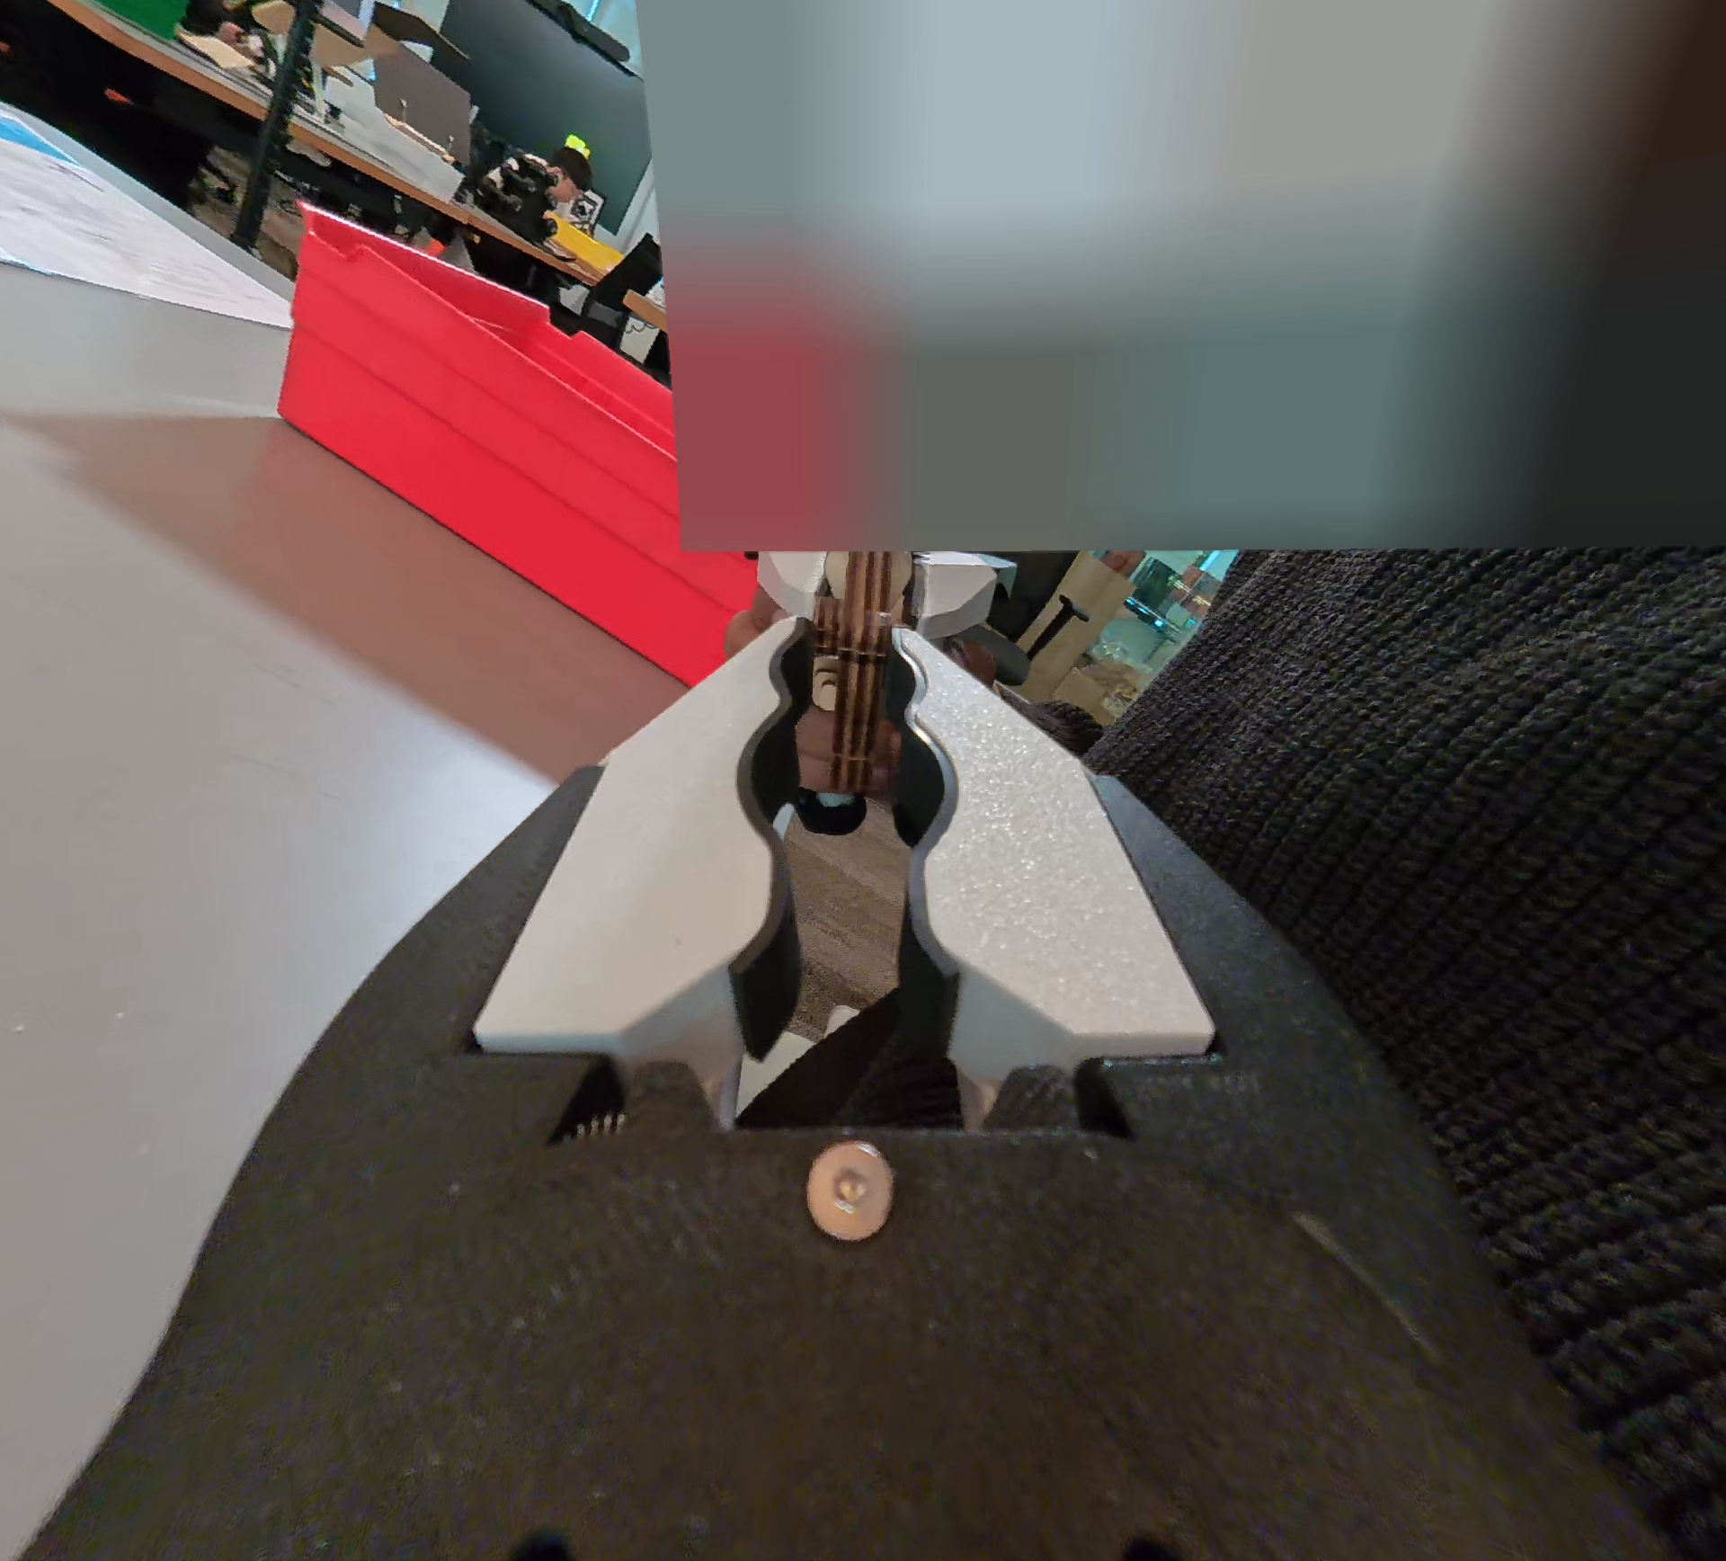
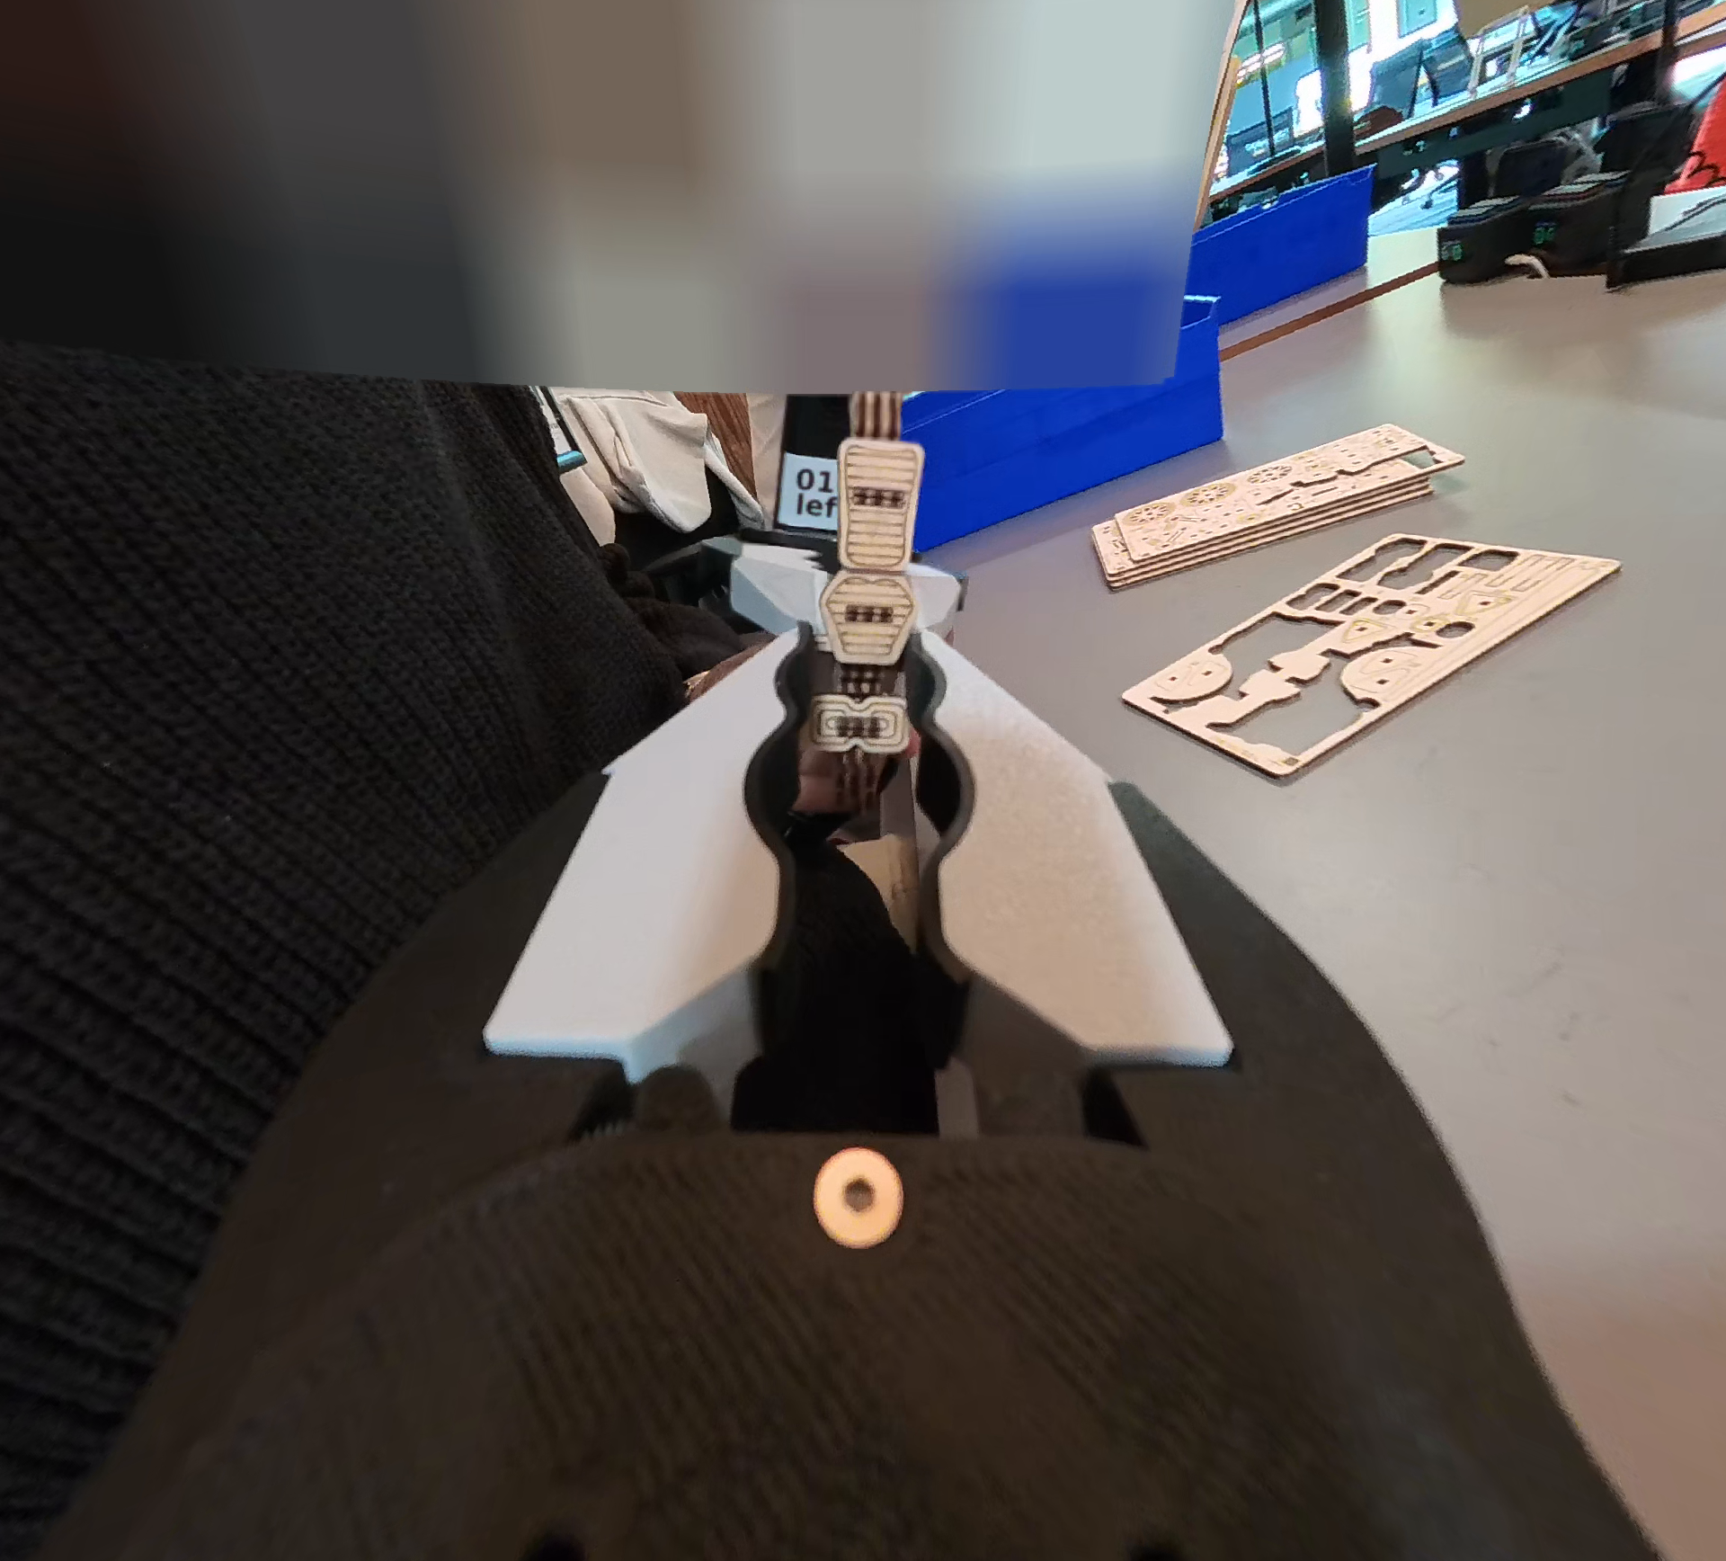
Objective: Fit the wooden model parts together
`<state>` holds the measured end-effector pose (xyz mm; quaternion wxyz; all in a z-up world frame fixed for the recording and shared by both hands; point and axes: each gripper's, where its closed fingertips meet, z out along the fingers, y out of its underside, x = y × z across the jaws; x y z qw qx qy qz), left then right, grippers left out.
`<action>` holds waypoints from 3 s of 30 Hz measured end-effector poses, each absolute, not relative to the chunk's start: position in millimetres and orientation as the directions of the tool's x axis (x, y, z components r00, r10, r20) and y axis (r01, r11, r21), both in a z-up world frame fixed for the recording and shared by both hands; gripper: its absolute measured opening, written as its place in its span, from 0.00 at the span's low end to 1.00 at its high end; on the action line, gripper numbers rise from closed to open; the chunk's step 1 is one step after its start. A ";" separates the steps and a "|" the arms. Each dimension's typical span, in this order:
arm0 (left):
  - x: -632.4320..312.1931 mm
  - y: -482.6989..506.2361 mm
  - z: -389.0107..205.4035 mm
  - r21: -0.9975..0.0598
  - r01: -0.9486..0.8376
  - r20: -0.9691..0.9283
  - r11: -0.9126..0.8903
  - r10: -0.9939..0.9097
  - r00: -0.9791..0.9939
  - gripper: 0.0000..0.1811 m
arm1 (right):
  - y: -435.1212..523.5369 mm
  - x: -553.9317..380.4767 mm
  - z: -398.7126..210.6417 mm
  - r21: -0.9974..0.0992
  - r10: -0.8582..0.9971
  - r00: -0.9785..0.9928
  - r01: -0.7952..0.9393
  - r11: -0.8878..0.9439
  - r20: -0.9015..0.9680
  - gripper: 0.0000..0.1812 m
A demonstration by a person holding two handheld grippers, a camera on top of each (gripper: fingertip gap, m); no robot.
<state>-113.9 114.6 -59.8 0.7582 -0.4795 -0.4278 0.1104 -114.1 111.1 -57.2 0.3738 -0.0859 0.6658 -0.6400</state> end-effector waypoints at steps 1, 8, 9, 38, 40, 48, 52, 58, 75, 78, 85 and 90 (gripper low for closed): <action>-113.2 115.0 -59.3 -0.824 0.245 0.538 0.511 0.572 0.619 0.07 | 110.9 -114.1 -57.4 -0.917 -0.592 -0.707 0.362 0.168 -0.387 0.10; -111.1 117.5 -58.5 -0.823 0.262 0.539 0.504 0.546 0.641 0.09 | 111.8 -113.6 -56.2 -0.913 -0.598 -0.697 0.372 0.170 -0.395 0.08; -110.6 118.0 -58.2 -0.822 0.265 0.540 0.504 0.539 0.646 0.10 | 111.8 -113.9 -56.0 -0.912 -0.597 -0.698 0.373 0.170 -0.396 0.08; -110.5 116.9 -58.3 -0.835 0.260 0.524 0.485 0.555 0.646 0.07 | 111.5 -111.7 -54.5 -0.920 -0.599 -0.706 0.357 0.160 -0.378 0.09; -110.8 117.7 -59.6 -0.836 0.264 0.524 0.482 0.557 0.644 0.07 | 111.8 -112.0 -52.1 -0.916 -0.604 -0.699 0.371 0.150 -0.382 0.11; -110.5 119.2 -57.9 -0.838 0.254 0.519 0.482 0.563 0.643 0.07 | 110.5 -107.7 -54.6 -0.925 -0.604 -0.707 0.346 0.158 -0.368 0.13; -110.1 119.2 -57.8 -0.840 0.253 0.517 0.480 0.565 0.643 0.07 | 110.9 -107.9 -53.9 -0.922 -0.607 -0.702 0.352 0.159 -0.373 0.12; -108.9 119.9 -55.7 -0.862 0.224 0.480 0.454 0.593 0.646 0.07 | 111.3 -107.0 -52.5 -0.930 -0.610 -0.709 0.338 0.145 -0.353 0.12; -93.5 129.5 -40.3 -0.972 0.005 0.176 0.237 0.706 0.687 0.07 | 122.6 -92.3 -36.0 -0.993 -0.604 -0.797 0.085 -0.081 -0.019 0.12; -92.6 130.5 -39.7 -0.972 0.003 0.171 0.235 0.700 0.693 0.07 | 123.3 -91.4 -35.7 -0.993 -0.610 -0.792 0.094 -0.074 -0.030 0.12; -92.1 132.7 -40.4 -0.968 0.022 0.192 0.252 0.679 0.709 0.07 | 125.0 -90.2 -36.9 -0.988 -0.645 -0.758 0.151 -0.028 -0.098 0.12; -92.0 133.2 -41.6 -0.966 0.035 0.203 0.255 0.669 0.715 0.07 | 126.1 -89.8 -38.0 -0.984 -0.664 -0.737 0.177 -0.004 -0.130 0.11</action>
